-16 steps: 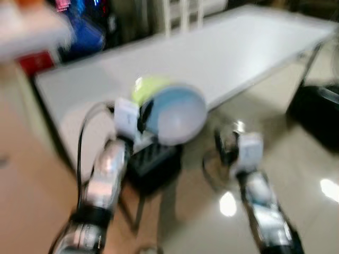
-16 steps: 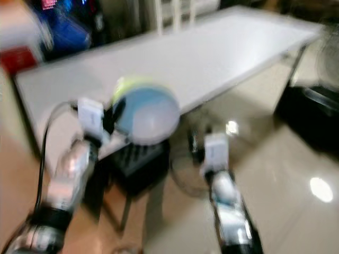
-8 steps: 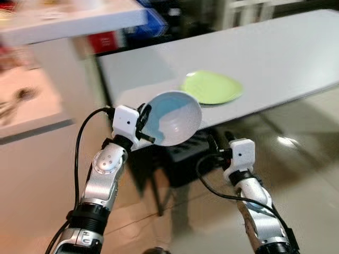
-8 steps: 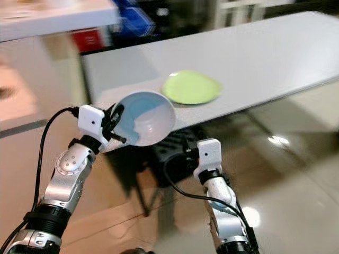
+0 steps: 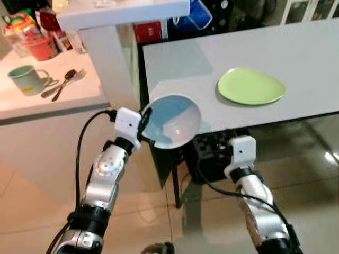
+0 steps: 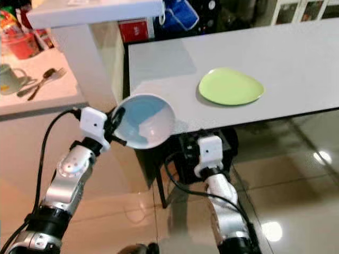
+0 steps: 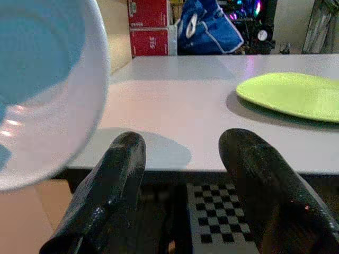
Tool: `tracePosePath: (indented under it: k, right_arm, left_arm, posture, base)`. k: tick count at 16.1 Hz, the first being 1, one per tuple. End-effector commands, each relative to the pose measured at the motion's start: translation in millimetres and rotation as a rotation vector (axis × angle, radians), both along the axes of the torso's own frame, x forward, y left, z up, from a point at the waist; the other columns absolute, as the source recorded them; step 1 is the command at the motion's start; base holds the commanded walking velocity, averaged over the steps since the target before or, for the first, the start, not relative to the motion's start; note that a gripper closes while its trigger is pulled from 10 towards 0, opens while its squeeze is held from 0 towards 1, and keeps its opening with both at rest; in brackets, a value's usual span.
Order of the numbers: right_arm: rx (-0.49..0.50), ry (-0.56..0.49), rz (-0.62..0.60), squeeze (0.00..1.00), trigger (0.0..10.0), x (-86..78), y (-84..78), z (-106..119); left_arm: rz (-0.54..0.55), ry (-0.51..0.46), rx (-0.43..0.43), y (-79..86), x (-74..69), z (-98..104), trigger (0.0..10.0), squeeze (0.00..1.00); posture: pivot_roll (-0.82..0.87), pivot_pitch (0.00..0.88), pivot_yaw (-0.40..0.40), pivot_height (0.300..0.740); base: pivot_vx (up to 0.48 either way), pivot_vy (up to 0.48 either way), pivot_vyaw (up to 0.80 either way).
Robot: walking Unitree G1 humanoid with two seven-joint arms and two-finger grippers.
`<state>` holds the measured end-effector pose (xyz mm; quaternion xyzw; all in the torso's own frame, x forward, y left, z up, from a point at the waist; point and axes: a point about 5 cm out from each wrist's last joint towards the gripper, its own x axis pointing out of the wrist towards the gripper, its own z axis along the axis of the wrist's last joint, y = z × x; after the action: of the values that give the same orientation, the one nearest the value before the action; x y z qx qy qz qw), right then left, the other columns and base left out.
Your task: Setting the table
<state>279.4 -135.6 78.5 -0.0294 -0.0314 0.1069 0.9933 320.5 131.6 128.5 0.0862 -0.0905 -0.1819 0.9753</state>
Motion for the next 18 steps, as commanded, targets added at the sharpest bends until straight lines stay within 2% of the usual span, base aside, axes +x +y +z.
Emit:
tracePosePath:
  k: [1, 8, 13, 18]
  right_arm:
    - [0.001, 0.005, 0.010, 0.00, 10.0, 0.4, 3.4, -0.3]
    - [0.001, 0.012, 0.038, 0.00, 10.0, -4.2, 10.1, -3.2]
    - [0.001, 0.017, 0.050, 0.00, 10.0, -7.5, 13.3, -4.4]
    - [0.001, 0.022, 0.052, 0.00, 10.0, -9.2, 13.5, -5.0]
  left_arm:
    - [0.007, -0.044, 0.012, 2.0, 3.6, 10.7, 0.0, 0.51]
    - [0.080, 0.017, 0.042, 6.8, 7.9, 3.8, 0.0, 0.58]
    - [0.120, 0.064, 0.066, 10.6, 9.5, -2.9, 0.0, 0.58]
    - [0.120, 0.062, 0.083, 6.7, 10.2, -1.5, 0.0, 0.59]
  posture:
    - [0.02, 0.000, 0.112, 0.740]
    - [0.02, 0.000, 0.113, 0.740]
    - [0.01, 0.000, 0.118, 0.740]
    - [0.01, 0.000, 0.122, 0.740]
  base:
    - [0.000, 0.000, 0.00]
    - [0.312, -0.357, 0.00]
    - [0.451, 0.000, 0.00]
    - [0.454, 0.000, 0.00]
